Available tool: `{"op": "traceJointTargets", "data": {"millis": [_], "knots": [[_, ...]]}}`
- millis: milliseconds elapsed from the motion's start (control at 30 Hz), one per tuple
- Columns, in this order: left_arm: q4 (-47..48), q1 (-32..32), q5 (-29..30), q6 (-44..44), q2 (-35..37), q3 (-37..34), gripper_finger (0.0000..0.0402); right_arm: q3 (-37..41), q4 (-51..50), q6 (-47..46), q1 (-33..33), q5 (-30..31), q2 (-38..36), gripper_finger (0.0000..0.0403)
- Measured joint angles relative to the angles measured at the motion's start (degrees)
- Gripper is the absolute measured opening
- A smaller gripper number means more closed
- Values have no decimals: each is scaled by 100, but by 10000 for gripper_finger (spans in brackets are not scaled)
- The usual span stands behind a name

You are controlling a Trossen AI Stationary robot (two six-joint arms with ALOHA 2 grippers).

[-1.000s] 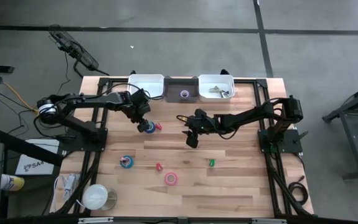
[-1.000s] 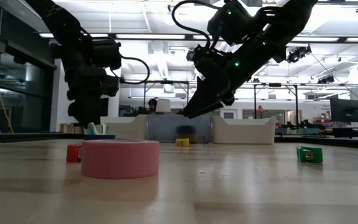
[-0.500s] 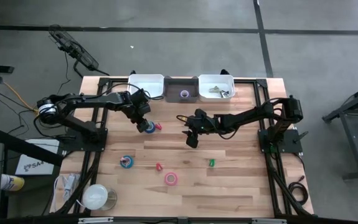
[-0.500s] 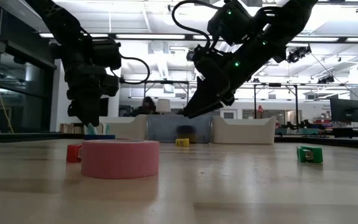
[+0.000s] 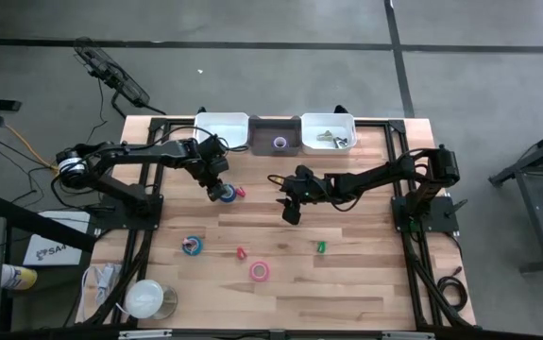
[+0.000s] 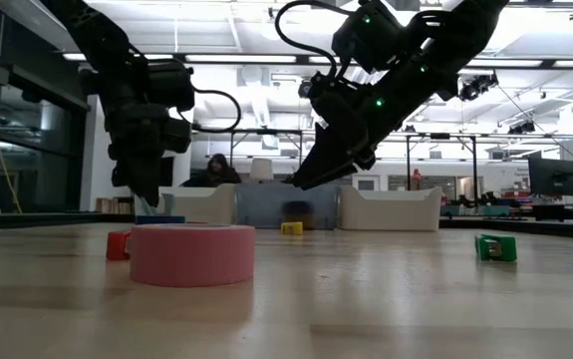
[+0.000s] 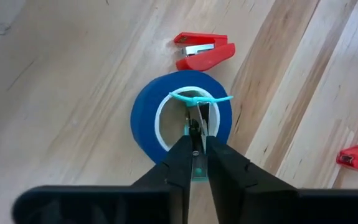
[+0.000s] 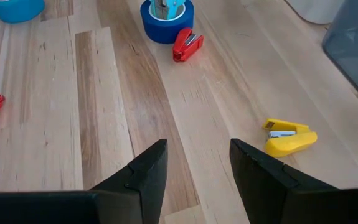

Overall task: Pick and place Stapler, Stapler remover, tape
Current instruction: Put the light blue staple remover into the right white bin

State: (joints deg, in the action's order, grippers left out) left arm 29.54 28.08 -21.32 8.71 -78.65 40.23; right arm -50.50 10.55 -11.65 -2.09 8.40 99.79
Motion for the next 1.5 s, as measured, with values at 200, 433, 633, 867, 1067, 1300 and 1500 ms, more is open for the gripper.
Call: {"op": "traceJointTargets", "data": {"millis": [200,433,633,867,1067,1300,1500], "knots": [[13,0,-2,-155,0,0,12,0,0,6,0,-2,0,165],[13,0,-2,-266,0,0,24,0,0,6,-1,-2,0,165],[9,0,-4,-415,0,0,8,0,-2,8,0,-4,0,165],[76,0,-5,-591,0,45,8,0,-44,6,-2,-121,0,165],[63,0,-22,-717,0,437,7,0,-44,8,0,-179,0,165],[356,-2,-21,-1033,2,918,7,0,-42,66,0,-177,0,165],[156,-236,-2,-1515,4,1172,7,0,114,496,-7,-177,0,165]]}}
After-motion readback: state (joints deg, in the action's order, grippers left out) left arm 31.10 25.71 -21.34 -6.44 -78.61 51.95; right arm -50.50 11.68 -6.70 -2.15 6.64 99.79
